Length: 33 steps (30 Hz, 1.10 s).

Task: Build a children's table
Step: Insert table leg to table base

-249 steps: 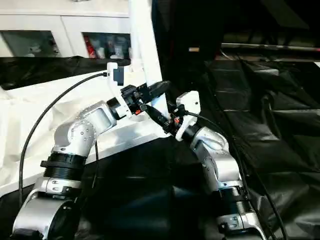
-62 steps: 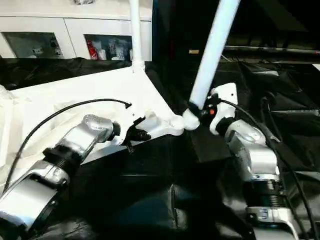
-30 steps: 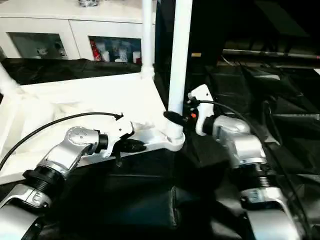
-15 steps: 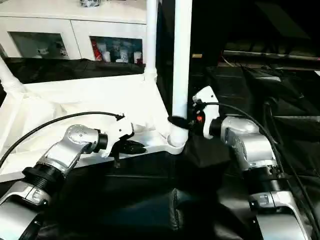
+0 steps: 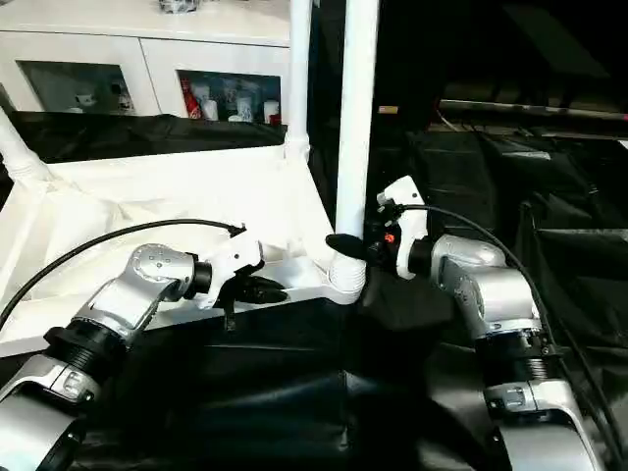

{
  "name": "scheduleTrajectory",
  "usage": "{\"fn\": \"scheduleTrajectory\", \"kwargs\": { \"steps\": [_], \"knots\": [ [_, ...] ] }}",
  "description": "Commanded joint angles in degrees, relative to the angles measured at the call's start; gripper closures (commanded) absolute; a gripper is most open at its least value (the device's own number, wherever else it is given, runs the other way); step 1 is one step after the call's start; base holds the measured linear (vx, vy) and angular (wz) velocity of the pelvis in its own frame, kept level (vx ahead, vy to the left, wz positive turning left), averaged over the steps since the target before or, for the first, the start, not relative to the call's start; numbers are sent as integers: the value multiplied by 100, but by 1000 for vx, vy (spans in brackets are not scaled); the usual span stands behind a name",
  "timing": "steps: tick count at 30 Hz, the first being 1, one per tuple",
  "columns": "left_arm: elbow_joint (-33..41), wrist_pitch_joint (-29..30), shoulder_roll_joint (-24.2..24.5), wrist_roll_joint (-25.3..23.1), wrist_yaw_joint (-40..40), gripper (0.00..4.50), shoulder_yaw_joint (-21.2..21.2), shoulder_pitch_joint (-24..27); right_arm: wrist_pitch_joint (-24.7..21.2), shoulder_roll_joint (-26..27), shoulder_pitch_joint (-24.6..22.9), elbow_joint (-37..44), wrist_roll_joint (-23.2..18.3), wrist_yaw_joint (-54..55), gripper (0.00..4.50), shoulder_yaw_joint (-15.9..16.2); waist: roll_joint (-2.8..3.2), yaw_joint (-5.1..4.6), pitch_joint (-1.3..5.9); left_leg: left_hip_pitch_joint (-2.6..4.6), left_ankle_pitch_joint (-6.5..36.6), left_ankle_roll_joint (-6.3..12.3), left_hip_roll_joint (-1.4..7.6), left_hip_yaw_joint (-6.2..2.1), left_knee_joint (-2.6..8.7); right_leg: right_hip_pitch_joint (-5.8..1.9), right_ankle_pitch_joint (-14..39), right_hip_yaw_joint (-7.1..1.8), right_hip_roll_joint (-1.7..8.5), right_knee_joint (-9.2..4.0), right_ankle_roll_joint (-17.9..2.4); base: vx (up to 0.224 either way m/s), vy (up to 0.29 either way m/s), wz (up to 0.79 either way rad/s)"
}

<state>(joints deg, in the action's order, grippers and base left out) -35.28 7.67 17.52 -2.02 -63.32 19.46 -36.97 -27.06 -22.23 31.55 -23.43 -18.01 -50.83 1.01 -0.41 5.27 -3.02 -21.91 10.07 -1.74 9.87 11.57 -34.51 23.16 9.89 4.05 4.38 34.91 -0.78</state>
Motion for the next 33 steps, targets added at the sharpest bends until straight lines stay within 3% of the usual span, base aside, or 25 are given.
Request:
{"fn": "scheduleTrajectory", "kwargs": {
  "steps": [1, 3, 4, 7, 9, 10, 13, 15, 17, 18, 19, 20, 21, 22, 29, 31, 32, 33],
  "knots": [
    [-51, -40, -40, -68, -104, 450, 128, -11, -12, 73, -99, -295, 57, 78, 264, 83, -55, 2, 376, 137, 1286, 76, 359, -186, 411, -241, 1824, -290, 497, -489, -1086, 0, 0, 0],
    [-65, -60, -32, -74, -113, 450, 127, -17, 102, 188, -120, -508, 6, 156, 264, -36, 9, -11, 370, 144, 1381, 49, 361, -196, 421, -231, 1800, -293, 494, -489, -1110, 0, 0, 0],
    [-70, -64, -32, -74, -111, 450, 122, -21, 138, 236, -140, -551, -38, 179, 264, -96, -16, -16, 370, 140, 1431, 29, 355, -193, 424, -247, 1845, -287, 490, -502, -1097, 0, 0, 0],
    [-91, -91, -28, -82, -96, 450, 112, -45, 190, 367, -306, -552, -196, 204, 264, -262, 31, -6, 367, 158, 1542, -8, 361, -209, 437, -239, 1922, -288, 497, -513, -1087, 0, 0, 0],
    [-115, -114, -33, -83, -74, 450, 96, -72, 265, 460, -456, -520, -296, 160, 264, -357, 29, -11, 376, 159, 1585, -29, 366, -209, 444, -245, 1879, -287, 492, -512, -1086, 0, 0, 0],
    [-137, -140, -37, -84, -43, 450, 79, -88, 316, 520, -542, -490, -347, 168, 264, -411, 69, -2, 365, 165, 1631, -41, 371, -218, 453, -234, 1851, -291, 493, -510, -1106, 0, 0, 0],
    [-209, -192, -37, -97, 21, 450, 39, -138, 529, 715, -753, -465, -464, 243, 264, -586, 66, -6, 362, 165, 1769, -54, 361, -219, 467, -250, 1895, -284, 495, -536, -1093, 0, 0, 0],
    [-282, -222, -29, -108, 42, 450, 11, -187, 808, 895, -895, -507, -521, 350, 264, -717, 157, -5, 349, 203, 1992, -117, 366, -244, 479, -224, 2164, -277, 507, -562, -1067, 0, 0, 0],
    [-306, -237, -25, -118, 59, 450, 4, -202, 960, 964, -971, -508, -519, 397, 264, -748, 130, -26, 350, 191, 2098, -150, 358, -248, 491, -235, 2264, -274, 504, -578, -1045, 0, 0, 0],
    [-329, -245, -16, -125, 59, 450, 0, -225, 1135, 1065, -1075, -480, -544, 445, 264, -795, 145, -31, 339, 212, 2184, -163, 354, -246, 492, -217, 2366, -277, 507, -605, -1029, 0, 0, 0],
    [-363, -259, -3, -127, 46, 450, -7, -253, 1268, 1145, -1132, -468, -536, 511, 264, -825, 247, -20, 332, 220, 2256, -183, 350, -265, 494, -208, 2439, -276, 515, -599, -1020, 0, 0, 0],
    [-368, -261, -2, -128, 46, 450, -7, -257, 1285, 1154, -1143, -462, -534, 510, 264, -823, 190, -40, 319, 240, 2400, -195, 350, -264, 502, -201, 2628, -263, 502, -637, -968, 0, 0, 0],
    [-456, -310, 15, -150, 30, 450, -4, -316, 1500, 1249, -1233, -428, -461, 560, 264, -788, 262, -44, 308, 244, 2488, -198, 337, -278, 506, -202, 2813, -256, 507, -656, -921, 0, 0, 0],
    [-506, -338, 21, -161, 26, 450, -2, -347, 1620, 1286, -1282, -411, -401, 579, 264, -749, 232, -57, 304, 238, 2498, -182, 333, -274, 507, -200, 2907, -257, 508, -675, -880, 0, 0, 0],
    [-710, -432, -6, -209, 75, 450, -10, -477, 2089, 1330, -1575, -183, 62, 613, 264, -318, 268, -58, 292, 251, 2442, -94, 327, -291, 511, -163, 3463, -245, 514, -740, -645, 0, 0, 0],
    [-714, -442, -12, -220, 84, 450, -1, -478, 2114, 1281, -1580, -173, 179, 589, 264, -192, 278, -68, 294, 242, 2457, -96, 336, -297, 529, -175, 3429, -242, 510, -742, -634, 0, 0, 0],
    [-720, -452, -20, -230, 81, 450, 7, -476, 2153, 1230, -1545, -200, 290, 551, 264, -86, 240, -77, 301, 246, 2438, -76, 344, -292, 541, -180, 3363, -240, 509, -743, -648, 0, 0, 0],
    [-747, -482, -27, -243, 76, 450, 18, -482, 2162, 1188, -1501, -228, 385, 541, 264, -3, 271, -78, 297, 245, 2438, -75, 350, -297, 550, -185, 3316, -236, 514, -740, -671, 0, 0, 0]
  ]
}}
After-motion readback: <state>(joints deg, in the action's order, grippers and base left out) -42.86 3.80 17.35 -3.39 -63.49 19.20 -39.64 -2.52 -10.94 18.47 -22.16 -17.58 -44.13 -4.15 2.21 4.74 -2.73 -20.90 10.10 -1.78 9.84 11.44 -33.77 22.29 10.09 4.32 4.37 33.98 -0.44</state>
